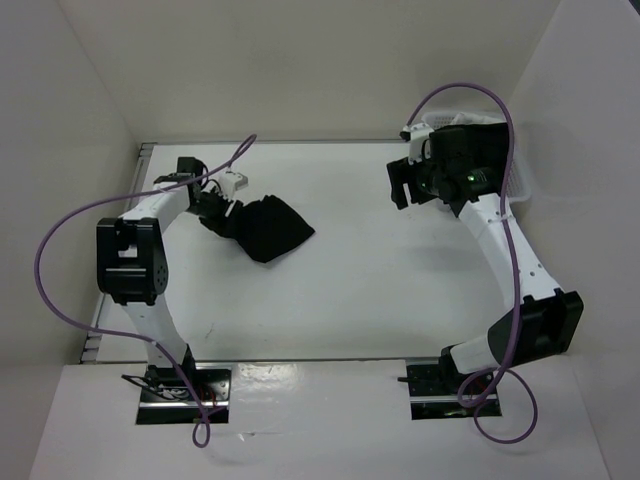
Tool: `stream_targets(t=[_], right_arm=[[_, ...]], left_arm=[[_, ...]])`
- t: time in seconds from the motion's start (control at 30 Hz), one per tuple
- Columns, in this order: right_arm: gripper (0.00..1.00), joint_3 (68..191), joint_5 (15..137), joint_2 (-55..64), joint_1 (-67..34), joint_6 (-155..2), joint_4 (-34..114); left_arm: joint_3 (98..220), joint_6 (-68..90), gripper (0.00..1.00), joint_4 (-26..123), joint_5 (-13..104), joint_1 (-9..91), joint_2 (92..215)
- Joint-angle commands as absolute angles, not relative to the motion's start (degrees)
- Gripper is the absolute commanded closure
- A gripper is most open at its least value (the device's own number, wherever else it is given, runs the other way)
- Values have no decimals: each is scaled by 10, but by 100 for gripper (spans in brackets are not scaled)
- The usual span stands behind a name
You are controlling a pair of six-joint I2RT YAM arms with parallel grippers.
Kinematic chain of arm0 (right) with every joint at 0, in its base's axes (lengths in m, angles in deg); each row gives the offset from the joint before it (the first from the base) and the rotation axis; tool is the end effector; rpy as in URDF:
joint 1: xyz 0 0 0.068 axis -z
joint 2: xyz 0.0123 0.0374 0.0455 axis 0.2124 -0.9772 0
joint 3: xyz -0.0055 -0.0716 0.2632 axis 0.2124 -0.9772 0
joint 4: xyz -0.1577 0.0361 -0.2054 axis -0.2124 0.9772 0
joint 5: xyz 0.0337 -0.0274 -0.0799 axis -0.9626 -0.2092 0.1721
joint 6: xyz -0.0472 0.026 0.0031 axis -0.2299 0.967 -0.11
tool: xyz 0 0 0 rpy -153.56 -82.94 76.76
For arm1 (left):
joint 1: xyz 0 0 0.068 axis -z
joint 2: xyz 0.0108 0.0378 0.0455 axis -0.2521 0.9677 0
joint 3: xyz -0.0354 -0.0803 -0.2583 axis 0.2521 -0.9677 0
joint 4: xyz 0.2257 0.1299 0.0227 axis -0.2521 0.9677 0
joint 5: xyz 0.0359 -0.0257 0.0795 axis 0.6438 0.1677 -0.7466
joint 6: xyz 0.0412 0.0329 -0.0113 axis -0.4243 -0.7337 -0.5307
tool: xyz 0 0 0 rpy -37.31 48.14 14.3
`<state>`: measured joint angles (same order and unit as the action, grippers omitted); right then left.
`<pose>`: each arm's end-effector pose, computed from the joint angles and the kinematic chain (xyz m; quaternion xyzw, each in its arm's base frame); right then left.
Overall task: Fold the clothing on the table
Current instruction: Flatten the skirt out
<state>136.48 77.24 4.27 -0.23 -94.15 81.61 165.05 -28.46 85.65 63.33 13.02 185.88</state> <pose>0.2979 0.0701 0.3693 -0.2071 0.8841 0.0559 0.4152 0.3890 -0.0051 0.2010 0.2671 0.9134 -0.1595 0.2625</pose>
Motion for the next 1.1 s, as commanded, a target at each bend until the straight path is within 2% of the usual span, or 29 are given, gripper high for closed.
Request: stream_targets(t=[0.0,0.43,1.07], right_arm=[[19,1352,781,64,-6,-936,779],[19,1335,781,86,-6,-936,774],[19,1324,787,91,-6,-936,763]], left_arm=[[1669,-327,32,900,699,127,1875],[1701,-329,33,912,710,95,1906],[1723,-353,37,947,799,90,1935]])
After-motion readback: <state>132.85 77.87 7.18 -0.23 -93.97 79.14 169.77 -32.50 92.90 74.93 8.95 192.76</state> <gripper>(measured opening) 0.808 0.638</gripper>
